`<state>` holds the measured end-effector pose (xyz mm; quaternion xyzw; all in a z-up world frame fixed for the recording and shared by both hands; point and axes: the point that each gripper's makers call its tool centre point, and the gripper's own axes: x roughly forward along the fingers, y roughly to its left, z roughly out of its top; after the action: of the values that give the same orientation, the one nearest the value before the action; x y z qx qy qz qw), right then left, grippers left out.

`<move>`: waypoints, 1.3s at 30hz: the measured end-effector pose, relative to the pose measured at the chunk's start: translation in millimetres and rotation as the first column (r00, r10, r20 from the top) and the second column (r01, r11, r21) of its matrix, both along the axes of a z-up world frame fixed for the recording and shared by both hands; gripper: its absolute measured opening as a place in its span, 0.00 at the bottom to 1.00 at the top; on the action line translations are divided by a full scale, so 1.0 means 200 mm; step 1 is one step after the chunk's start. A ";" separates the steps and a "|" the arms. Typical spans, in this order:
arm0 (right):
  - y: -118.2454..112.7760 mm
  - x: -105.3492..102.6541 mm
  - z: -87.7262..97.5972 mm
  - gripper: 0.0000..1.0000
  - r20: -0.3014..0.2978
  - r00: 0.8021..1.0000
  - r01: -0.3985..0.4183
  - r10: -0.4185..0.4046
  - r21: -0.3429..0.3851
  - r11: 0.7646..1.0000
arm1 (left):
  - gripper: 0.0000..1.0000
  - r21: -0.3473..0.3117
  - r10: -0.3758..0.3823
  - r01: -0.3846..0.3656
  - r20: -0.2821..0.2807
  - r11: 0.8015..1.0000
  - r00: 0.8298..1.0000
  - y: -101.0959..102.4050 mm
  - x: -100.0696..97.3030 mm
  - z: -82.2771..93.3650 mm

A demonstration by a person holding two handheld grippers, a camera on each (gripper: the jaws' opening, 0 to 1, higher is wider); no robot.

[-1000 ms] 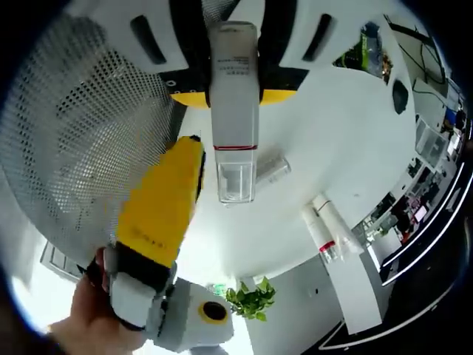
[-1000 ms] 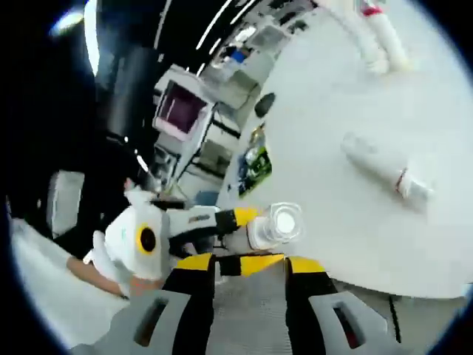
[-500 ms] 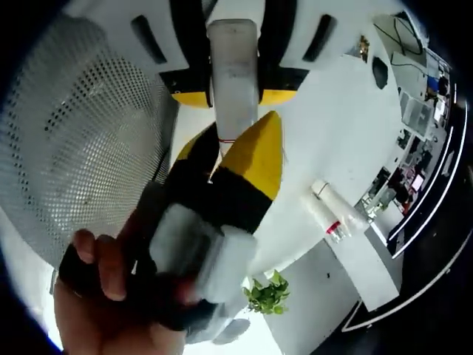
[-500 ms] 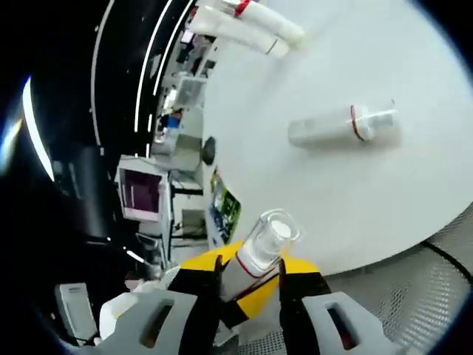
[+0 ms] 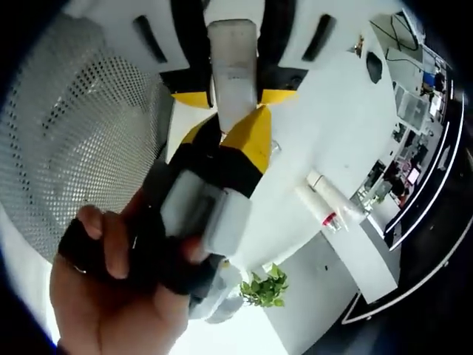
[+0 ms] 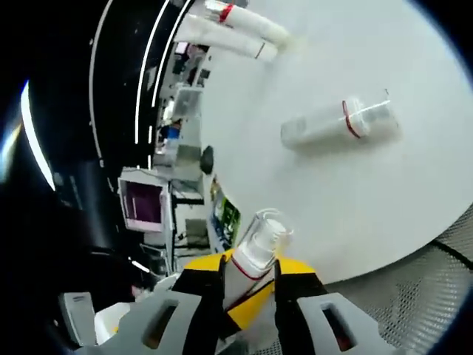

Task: Arrange the skincare products in the storage area until every visible bottle or jar stands upright without overlapping.

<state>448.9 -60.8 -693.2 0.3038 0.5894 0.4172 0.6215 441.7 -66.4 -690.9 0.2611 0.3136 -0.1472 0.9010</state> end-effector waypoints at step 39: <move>0.00 -0.05 0.19 0.25 0.230 0.963 -0.165 0.140 0.090 0.982 | 0.18 -0.163 0.136 -0.148 -0.083 0.975 0.987 0.03 -0.02 -0.07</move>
<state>438.1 -60.6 -655.7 0.2422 0.5142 0.5267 0.6321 438.0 -60.8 -705.0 0.1551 0.3499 -0.1177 0.9163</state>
